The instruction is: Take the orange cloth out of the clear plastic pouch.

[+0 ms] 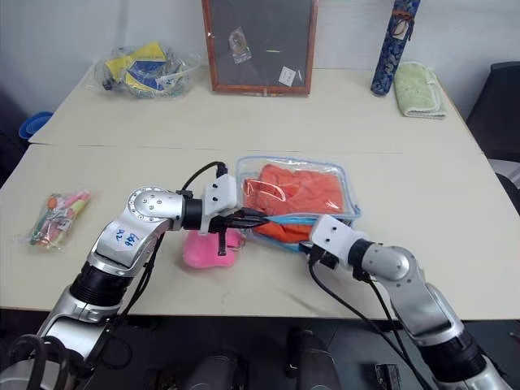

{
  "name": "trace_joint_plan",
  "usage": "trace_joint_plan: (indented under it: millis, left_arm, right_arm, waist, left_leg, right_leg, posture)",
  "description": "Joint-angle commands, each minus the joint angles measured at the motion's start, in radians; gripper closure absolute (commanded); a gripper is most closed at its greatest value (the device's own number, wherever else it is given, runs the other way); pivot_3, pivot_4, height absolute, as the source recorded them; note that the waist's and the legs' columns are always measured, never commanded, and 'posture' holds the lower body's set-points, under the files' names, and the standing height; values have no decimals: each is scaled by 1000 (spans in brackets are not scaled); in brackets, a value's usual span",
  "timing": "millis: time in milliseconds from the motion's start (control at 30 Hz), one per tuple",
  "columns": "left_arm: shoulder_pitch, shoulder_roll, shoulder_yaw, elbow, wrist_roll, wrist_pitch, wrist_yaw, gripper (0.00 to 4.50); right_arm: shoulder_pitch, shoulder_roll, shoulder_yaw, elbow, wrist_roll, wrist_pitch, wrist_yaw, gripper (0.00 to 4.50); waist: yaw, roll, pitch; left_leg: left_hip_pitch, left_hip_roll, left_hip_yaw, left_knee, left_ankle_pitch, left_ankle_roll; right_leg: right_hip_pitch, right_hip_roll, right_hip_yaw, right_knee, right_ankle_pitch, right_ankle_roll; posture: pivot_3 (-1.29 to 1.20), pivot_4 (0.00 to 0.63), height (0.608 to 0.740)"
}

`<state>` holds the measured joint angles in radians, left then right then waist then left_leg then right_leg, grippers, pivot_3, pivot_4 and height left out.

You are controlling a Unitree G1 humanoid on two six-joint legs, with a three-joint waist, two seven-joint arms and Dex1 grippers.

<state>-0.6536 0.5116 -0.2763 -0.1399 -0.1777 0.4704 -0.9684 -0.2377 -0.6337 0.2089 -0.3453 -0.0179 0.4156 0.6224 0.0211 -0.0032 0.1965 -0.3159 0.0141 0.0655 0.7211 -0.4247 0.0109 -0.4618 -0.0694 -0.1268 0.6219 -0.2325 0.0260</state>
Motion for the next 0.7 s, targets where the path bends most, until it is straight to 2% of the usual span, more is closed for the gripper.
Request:
trace_joint_plan:
  millis: [33, 367, 700]
  left_arm:
    - [-8, -4, -1, -31, -2, -15, -3, 4500]
    - [8, -6, 2, -32, -2, -6, 3, 4500]
    - [27, -12, 0, 6, 19, -31, 12, 4500]
  right_arm:
    - [-33, 54, 4, 33, 8, 26, -15, 923]
    - [-64, 71, -18, 27, 45, 64, 37, 923]
    - [-101, 74, 29, 46, 15, 58, 69, 923]
  waist:
    - [-1, 0, 0]
    - [0, 0, 0]
    - [1, 0, 0]
  left_leg:
    - [0, 0, 0, 0, 0, 0]
    - [0, 0, 0, 0, 0, 0]
    - [0, 0, 0, 0, 0, 0]
  right_leg:
    - [0, 0, 0, 0, 0, 0]
    - [0, 0, 0, 0, 0, 0]
    - [0, 0, 0, 0, 0, 0]
  posture:
    - [0, 150, 740]
    - [0, 150, 740]
    - [0, 150, 740]
